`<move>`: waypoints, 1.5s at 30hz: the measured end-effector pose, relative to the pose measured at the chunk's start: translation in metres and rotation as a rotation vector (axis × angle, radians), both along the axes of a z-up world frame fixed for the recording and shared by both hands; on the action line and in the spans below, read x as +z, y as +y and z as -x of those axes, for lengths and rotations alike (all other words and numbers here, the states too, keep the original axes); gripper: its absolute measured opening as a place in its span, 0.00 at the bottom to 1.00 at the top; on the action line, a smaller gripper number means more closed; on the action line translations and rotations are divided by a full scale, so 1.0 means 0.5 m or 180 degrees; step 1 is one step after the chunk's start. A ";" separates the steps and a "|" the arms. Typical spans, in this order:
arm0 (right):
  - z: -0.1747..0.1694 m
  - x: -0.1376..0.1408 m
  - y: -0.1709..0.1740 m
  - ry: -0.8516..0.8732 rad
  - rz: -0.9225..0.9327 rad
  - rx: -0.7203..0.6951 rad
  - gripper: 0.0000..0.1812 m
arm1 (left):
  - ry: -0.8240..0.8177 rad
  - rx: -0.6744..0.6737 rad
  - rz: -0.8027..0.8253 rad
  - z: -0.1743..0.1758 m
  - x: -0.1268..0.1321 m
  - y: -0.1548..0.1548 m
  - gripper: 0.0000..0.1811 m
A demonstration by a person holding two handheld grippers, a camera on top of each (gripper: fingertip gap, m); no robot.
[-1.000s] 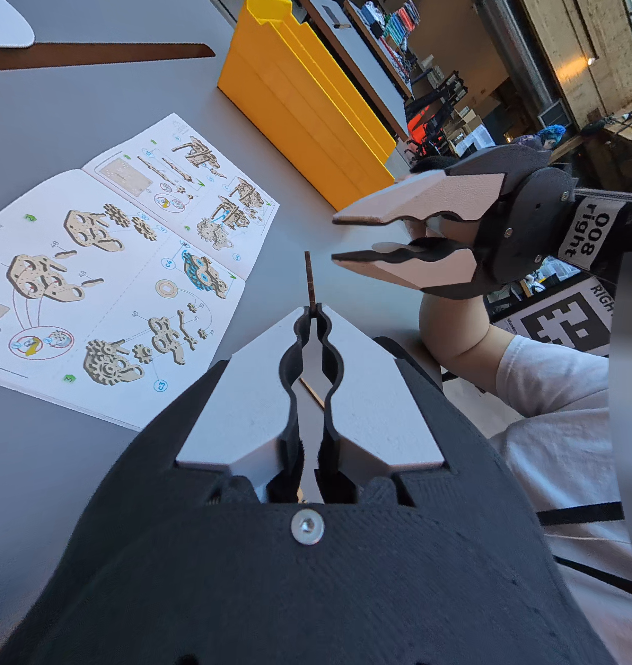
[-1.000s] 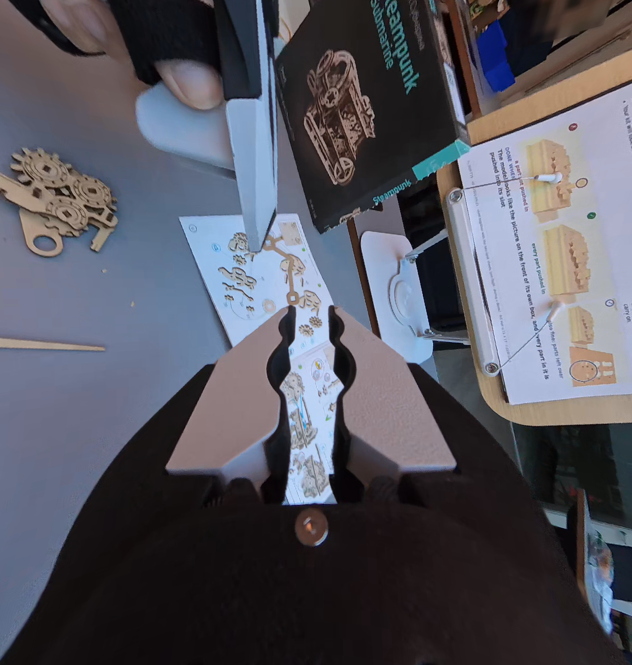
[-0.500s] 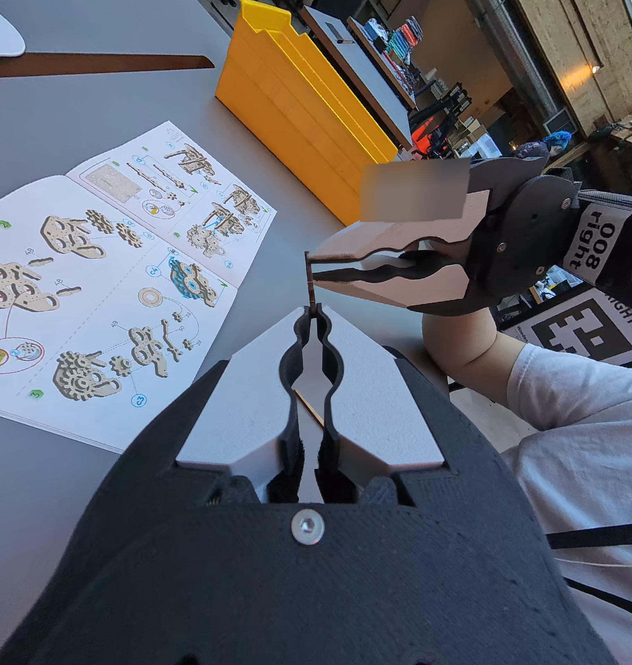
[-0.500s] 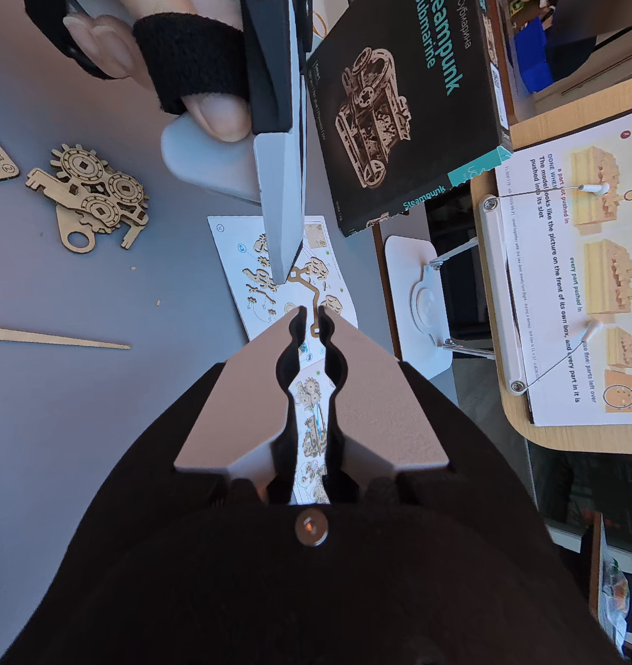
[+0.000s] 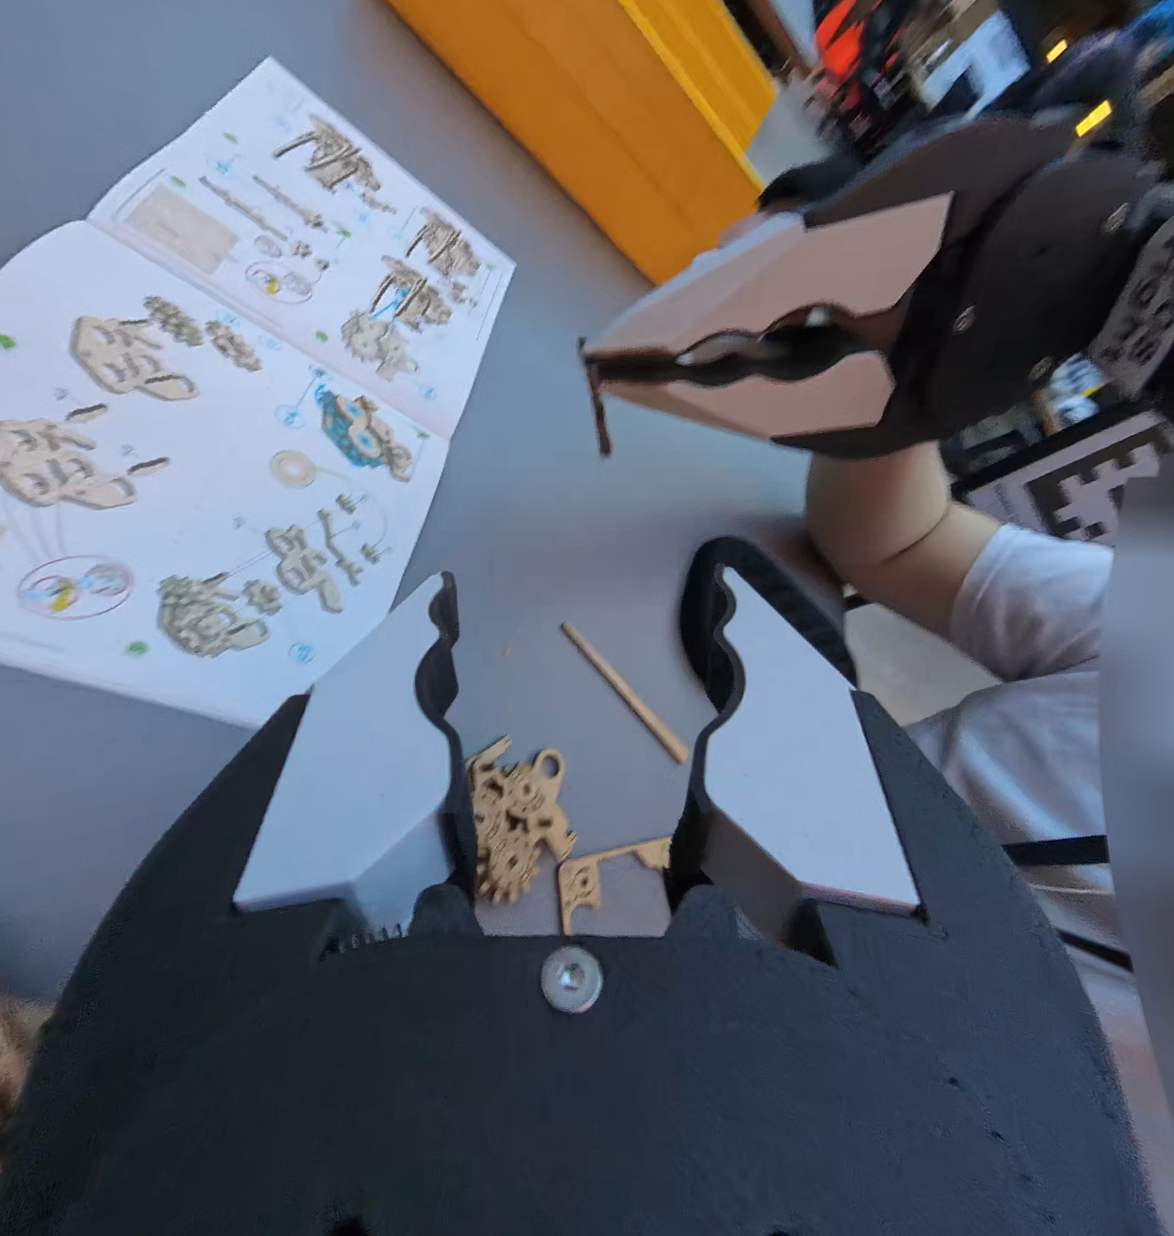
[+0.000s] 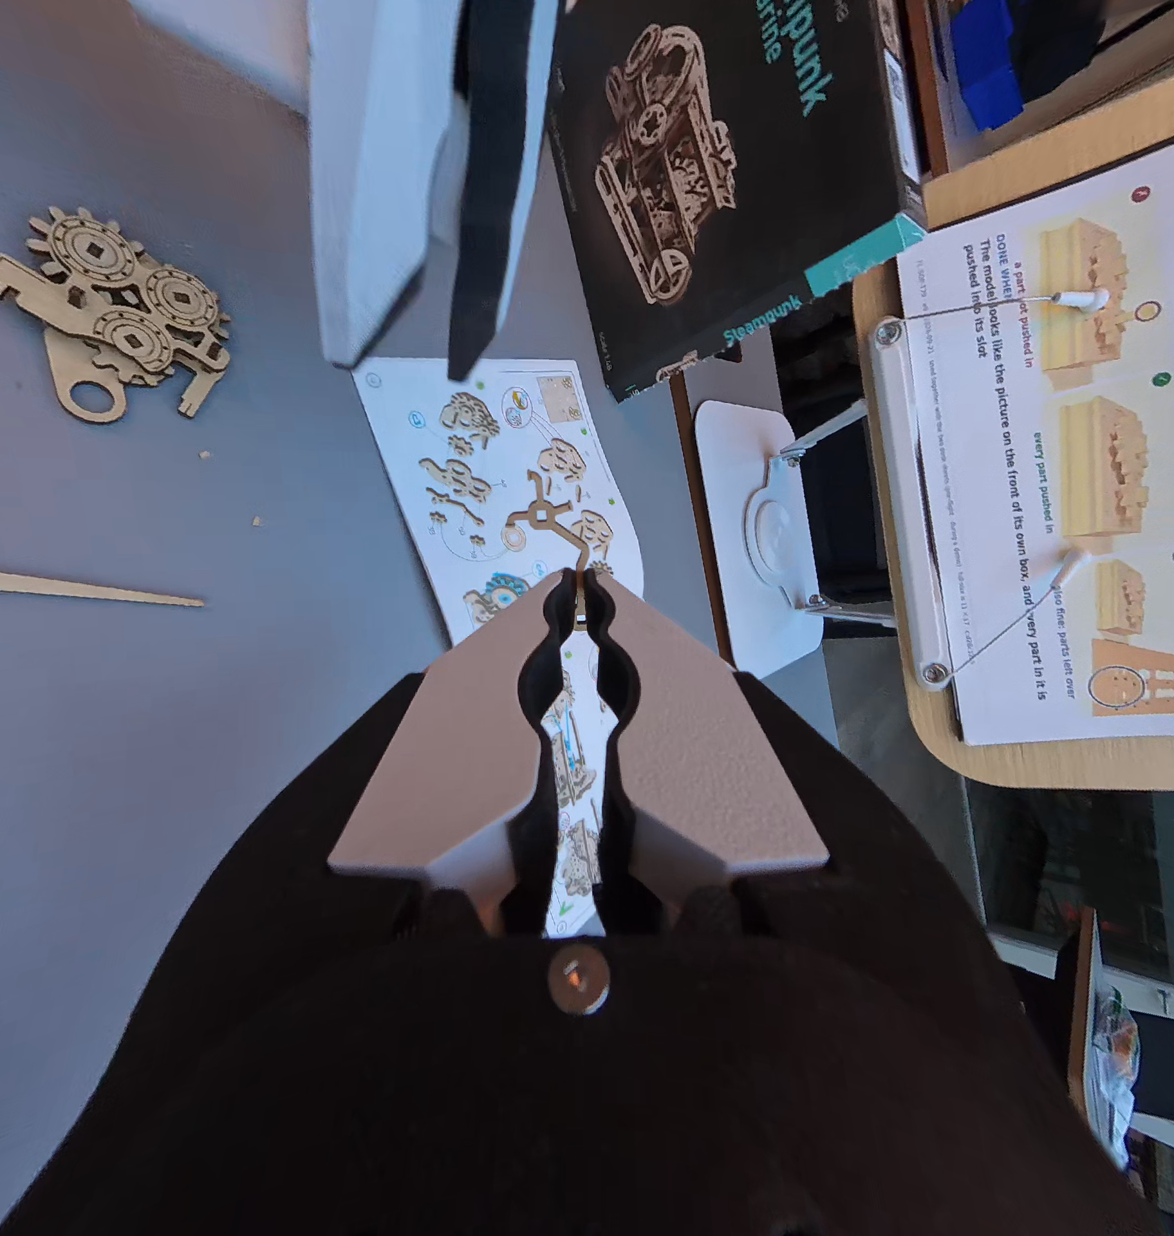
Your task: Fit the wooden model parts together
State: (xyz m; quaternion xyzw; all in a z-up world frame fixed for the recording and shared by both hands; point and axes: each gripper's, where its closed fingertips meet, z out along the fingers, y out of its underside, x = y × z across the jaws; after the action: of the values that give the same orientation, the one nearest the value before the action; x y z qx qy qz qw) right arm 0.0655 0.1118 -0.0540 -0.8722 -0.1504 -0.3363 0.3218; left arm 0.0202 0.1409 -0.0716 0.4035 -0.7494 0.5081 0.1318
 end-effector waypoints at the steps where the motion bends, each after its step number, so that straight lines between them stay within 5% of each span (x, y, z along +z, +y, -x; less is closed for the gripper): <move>1: -0.006 0.008 -0.009 0.0007 -0.0021 -0.0040 0.00 | -0.0073 0.0008 -0.0285 0.002 -0.008 0.022 0.40; 5: -0.023 0.049 -0.040 0.0036 -0.0205 -0.0154 0.00 | 0.0150 0.0019 -0.0720 0.040 -0.016 0.060 0.36; 14: -0.020 0.102 -0.066 -0.0072 -0.0359 -0.0212 0.00 | 0.0672 -0.0213 -0.2256 0.133 -0.157 0.064 0.37; 32: 0.032 0.059 -0.068 -0.0130 0.0231 0.0155 0.00 | 0.0424 0.0022 -0.2970 0.132 -0.154 0.091 0.42; 45: 0.039 0.056 -0.069 -0.0072 0.0255 0.0194 0.00 | 0.0381 -0.0482 -0.3202 0.132 -0.198 0.100 0.26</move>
State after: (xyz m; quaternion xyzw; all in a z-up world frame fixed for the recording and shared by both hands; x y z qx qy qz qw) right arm 0.0459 0.0772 -0.0260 -0.8755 -0.1938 -0.3299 0.2950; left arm -0.0458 0.1908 -0.1707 0.3900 -0.9195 0.0495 0.0004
